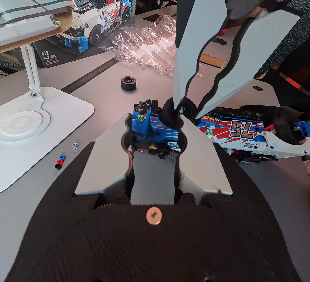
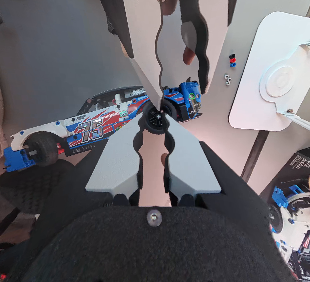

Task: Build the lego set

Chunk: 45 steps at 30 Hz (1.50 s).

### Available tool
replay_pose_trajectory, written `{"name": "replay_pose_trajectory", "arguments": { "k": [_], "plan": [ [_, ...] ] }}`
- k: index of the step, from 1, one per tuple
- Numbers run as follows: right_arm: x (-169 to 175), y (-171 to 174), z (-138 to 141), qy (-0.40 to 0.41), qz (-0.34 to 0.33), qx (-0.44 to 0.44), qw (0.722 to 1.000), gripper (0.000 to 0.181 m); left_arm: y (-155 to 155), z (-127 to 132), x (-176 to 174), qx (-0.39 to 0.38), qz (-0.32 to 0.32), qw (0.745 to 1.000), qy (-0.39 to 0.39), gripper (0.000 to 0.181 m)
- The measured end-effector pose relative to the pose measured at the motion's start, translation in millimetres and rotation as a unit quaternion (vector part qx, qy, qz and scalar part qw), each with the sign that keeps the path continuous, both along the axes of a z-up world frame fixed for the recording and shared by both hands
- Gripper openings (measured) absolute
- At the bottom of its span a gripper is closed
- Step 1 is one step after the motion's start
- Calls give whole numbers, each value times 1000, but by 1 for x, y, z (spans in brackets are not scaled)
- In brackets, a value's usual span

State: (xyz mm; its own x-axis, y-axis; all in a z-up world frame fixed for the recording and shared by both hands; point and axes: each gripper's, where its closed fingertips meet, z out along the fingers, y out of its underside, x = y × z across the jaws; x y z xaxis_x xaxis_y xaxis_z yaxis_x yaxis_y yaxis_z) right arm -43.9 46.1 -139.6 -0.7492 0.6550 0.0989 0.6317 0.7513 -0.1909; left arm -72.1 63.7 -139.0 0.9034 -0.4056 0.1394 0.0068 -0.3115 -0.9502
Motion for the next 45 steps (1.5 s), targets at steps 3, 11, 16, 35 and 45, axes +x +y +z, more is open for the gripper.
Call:
{"name": "replay_pose_trajectory", "arguments": {
  "k": [3,11,16,35,45],
  "plan": [
    [3,1,-3,-26,-13,16,999,13,-8,2,-1,-6,-23,1000,6,54],
    [-1,11,1,-28,-41,30,998,19,-11,-17,5,-42,-45,997,44,71],
    [2,9,-1,-41,-39,35,998,13,-17,-12,7,-61,-30,994,84,70],
    [1,5,4,35,-92,-17,995,32,-20,-13,23,-70,-31,990,118,69],
    [0,14,-11,43,-163,-82,982,33,-19,-20,24,-78,-31,989,126,64]
  ]
}}
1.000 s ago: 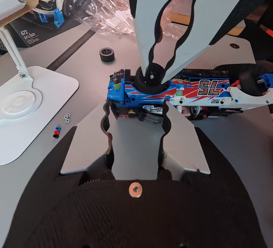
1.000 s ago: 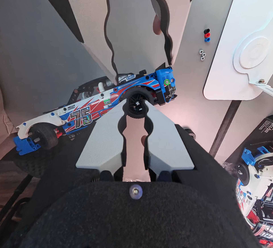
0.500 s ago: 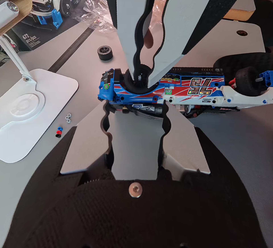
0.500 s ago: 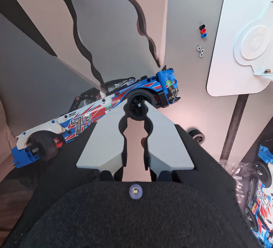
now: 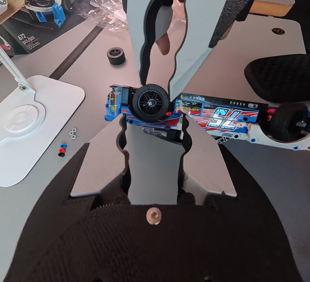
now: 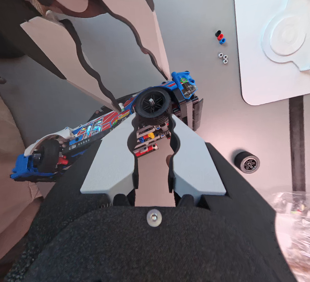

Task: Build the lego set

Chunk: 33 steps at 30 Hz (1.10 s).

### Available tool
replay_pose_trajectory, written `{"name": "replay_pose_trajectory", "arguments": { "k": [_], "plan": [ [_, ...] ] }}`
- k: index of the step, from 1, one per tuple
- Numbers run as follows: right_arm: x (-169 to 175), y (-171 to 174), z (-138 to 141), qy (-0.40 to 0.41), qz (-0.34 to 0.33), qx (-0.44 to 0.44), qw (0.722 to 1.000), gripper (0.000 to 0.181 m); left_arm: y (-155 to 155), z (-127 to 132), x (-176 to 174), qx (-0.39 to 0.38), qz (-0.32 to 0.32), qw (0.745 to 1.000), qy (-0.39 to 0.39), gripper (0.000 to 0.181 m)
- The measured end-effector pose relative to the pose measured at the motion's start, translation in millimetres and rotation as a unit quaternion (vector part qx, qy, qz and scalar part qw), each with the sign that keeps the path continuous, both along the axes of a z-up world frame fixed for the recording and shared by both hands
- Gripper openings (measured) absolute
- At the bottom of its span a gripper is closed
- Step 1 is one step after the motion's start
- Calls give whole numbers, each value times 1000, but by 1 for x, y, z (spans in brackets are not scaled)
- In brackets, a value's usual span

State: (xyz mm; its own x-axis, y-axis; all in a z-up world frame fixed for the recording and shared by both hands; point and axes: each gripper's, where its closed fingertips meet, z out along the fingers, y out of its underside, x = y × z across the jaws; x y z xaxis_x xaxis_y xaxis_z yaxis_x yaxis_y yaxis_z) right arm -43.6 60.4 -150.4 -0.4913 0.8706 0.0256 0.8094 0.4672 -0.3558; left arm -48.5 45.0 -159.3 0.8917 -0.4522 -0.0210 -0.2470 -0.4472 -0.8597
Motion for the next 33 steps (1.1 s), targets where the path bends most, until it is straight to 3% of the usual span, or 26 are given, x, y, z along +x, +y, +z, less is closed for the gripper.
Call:
{"name": "replay_pose_trajectory", "arguments": {
  "k": [7,13,17,25,33],
  "plan": [
    [4,12,-5,31,-89,-124,988,32,6,-7,3,-2,1,999,-32,58],
    [6,16,-4,96,-104,-150,978,31,4,-9,15,-11,-41,993,-109,51],
    [9,19,-3,116,-116,-169,972,28,9,1,5,0,-37,983,-182,34],
    [5,27,-4,110,-186,-195,957,31,19,-7,9,2,-24,984,-178,14],
    [10,36,-7,129,-228,-205,943,25,19,-8,17,6,-25,985,-169,17]
  ]
}}
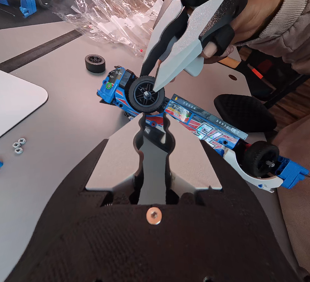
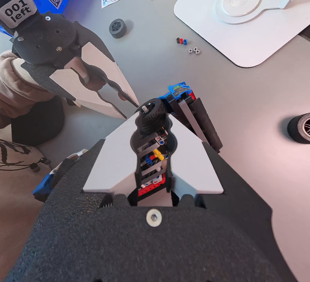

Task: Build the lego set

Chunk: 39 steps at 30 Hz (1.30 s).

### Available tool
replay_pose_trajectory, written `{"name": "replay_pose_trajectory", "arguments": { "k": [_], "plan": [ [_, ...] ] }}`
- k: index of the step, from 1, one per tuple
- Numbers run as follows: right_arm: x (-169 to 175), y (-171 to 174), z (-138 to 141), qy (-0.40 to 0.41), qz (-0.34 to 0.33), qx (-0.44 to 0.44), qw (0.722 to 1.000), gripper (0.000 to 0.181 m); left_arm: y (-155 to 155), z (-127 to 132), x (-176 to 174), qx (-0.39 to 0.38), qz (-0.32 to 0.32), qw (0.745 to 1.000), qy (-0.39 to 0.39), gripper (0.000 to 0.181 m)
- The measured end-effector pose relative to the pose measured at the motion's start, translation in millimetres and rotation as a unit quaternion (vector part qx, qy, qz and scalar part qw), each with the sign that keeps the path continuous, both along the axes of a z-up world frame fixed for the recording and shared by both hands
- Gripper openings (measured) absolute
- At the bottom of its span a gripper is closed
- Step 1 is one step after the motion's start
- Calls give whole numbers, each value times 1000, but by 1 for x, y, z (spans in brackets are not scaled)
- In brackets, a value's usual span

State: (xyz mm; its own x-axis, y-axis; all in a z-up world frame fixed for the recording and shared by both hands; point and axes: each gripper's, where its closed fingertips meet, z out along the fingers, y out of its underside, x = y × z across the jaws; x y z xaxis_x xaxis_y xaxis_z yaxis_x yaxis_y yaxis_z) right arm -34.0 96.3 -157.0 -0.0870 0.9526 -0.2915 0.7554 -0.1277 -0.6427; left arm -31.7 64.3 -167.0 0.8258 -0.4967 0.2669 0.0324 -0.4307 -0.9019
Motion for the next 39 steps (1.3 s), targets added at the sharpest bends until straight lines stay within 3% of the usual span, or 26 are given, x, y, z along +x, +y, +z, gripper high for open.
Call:
{"name": "replay_pose_trajectory", "arguments": {
  "k": [14,18,21,25,32,35,39],
  "plan": [
    [14,9,5,51,-25,13,998,26,0,-1,19,-4,-13,1000,6,21],
    [21,6,24,110,5,-3,994,30,0,-1,20,-4,-11,1000,5,21],
    [37,17,28,102,77,57,990,56,0,-1,21,-6,-11,1000,1,21],
    [54,45,3,59,165,139,975,83,0,-1,22,-7,-10,1000,4,20],
    [32,61,-34,19,235,90,968,112,-1,-3,29,-8,-7,1000,19,22],
    [28,57,-48,-5,267,49,963,111,-1,-5,32,-11,-8,1000,21,24],
    [38,48,-60,-31,298,-24,954,81,-4,-6,31,-22,-9,1000,13,32]
  ]
}}
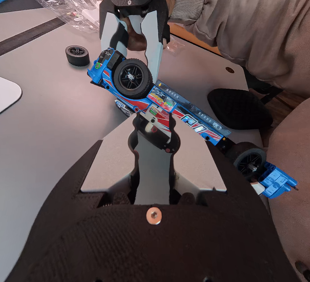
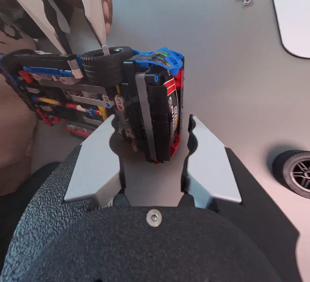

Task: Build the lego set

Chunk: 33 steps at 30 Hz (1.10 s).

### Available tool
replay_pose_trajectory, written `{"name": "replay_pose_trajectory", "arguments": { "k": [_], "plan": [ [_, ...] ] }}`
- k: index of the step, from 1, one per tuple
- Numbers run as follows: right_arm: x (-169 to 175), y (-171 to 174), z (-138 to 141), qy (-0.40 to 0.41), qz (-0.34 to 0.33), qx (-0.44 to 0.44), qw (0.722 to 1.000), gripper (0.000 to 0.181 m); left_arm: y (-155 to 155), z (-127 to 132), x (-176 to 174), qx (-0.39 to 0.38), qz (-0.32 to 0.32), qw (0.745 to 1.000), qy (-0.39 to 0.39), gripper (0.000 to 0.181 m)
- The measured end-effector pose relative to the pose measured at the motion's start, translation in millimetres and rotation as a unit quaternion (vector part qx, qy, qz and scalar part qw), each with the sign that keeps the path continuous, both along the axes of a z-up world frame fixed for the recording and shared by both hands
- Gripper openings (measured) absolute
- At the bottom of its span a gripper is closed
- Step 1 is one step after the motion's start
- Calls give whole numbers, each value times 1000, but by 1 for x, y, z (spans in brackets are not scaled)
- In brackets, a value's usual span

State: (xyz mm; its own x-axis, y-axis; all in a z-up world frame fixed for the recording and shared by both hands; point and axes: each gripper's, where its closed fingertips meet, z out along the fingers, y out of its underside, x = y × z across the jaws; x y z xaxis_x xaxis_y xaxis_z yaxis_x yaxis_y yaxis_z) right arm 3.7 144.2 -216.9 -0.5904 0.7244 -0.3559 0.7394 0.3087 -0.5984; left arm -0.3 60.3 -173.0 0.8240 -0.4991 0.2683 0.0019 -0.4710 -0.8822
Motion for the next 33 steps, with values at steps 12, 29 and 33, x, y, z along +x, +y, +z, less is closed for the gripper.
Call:
{"name": "replay_pose_trajectory", "arguments": {
  "k": [12,29,33],
  "plan": [
    [-9,2,12,65,-74,20,995,51,-33,7,16,-66,-42,995,-65,72],
    [95,-40,18,52,-269,-74,959,59,-63,-18,-1,-78,-5,995,-66,45],
    [99,-81,12,14,-300,-158,940,74,-62,-25,-1,-73,7,997,-33,42]
  ]
}}
